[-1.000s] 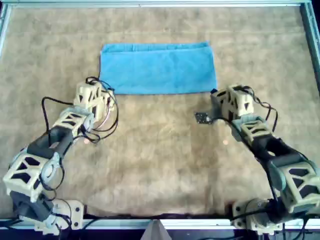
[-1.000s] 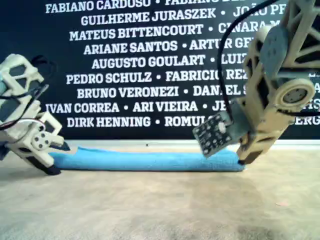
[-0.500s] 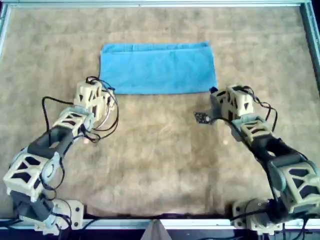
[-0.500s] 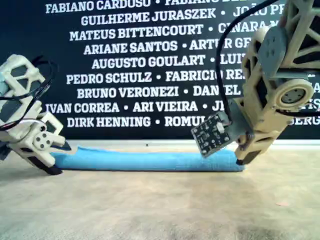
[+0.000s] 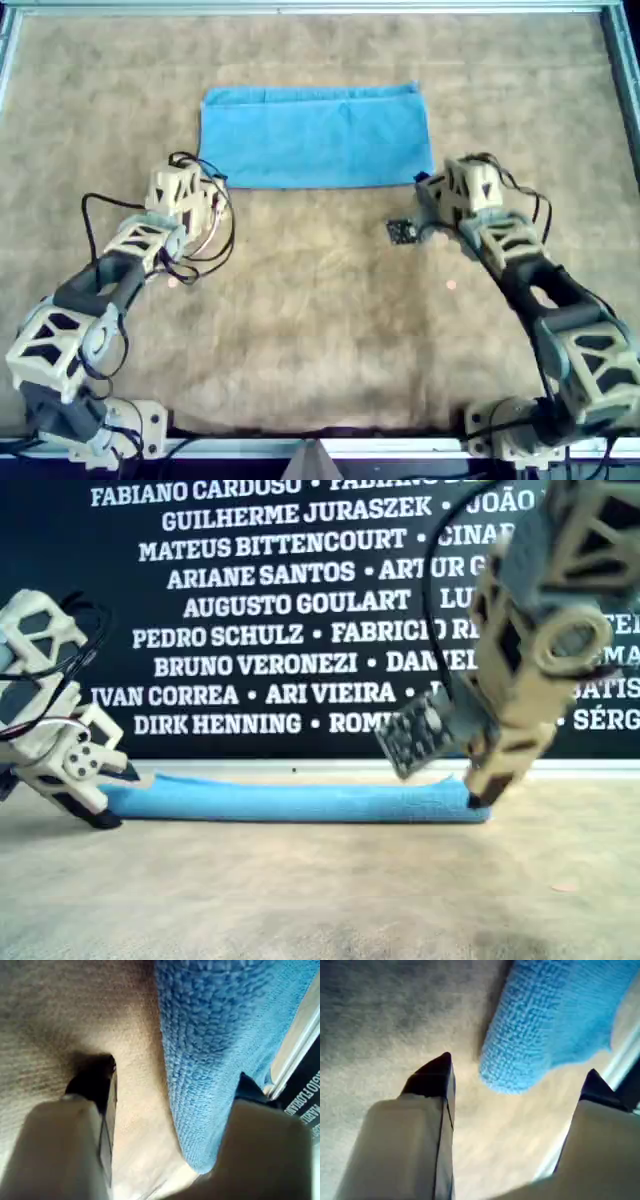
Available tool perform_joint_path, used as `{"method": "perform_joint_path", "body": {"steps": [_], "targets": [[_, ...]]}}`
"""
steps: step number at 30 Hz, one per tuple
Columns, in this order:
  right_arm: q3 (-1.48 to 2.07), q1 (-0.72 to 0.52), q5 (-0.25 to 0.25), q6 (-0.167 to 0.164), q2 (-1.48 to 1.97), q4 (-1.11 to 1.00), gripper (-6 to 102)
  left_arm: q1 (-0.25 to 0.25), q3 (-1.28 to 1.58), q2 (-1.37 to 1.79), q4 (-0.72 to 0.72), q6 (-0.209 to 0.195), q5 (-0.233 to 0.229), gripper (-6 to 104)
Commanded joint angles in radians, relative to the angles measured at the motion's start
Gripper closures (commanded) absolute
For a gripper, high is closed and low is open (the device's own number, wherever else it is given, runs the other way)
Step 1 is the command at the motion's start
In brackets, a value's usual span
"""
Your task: Fold a cloth
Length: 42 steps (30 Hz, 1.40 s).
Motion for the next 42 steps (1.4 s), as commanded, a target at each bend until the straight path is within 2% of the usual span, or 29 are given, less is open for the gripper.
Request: {"method": "perform_joint_path", "body": {"steps": [1, 10, 19, 33, 35, 37, 40, 42], "targets": [[-0.166, -0.002, -0.003, 0.003, -0.051, 0.097, -4, 0.017, -0.064, 0.015, -0.018, 0.006, -0.008, 14], [-0.387, -0.002, -0.003, 0.003, -0.275, 0.109, -4, 0.025, -0.173, -0.1, -0.018, 0.006, -0.008, 14], [-0.434, -0.002, -0.003, -0.011, -0.299, 0.1, -4, 0.017, -0.256, -0.155, -0.018, 0.006, -0.008, 15], [-0.64, -0.003, 0.005, -0.011, -0.442, 0.11, -2, 0.028, -0.333, -0.204, -0.017, 0.006, -0.008, 15], [-0.64, -0.003, 0.009, -0.011, -0.44, 0.11, 4, 0.028, -0.333, -0.202, -0.017, 0.006, -0.008, 15], [-0.64, -0.003, 0.011, -0.011, -0.439, 0.11, 15, 0.028, -0.33, -0.192, -0.017, 0.006, -0.008, 15], [-0.638, -0.003, 0.011, -0.009, -0.433, 0.11, 40, 0.029, -0.318, -0.186, -0.017, 0.006, -0.008, 17], [-0.638, -0.005, -0.002, 0.002, -0.428, 0.11, 57, 0.029, -0.316, -0.186, -0.017, 0.006, -0.008, 23]]}}
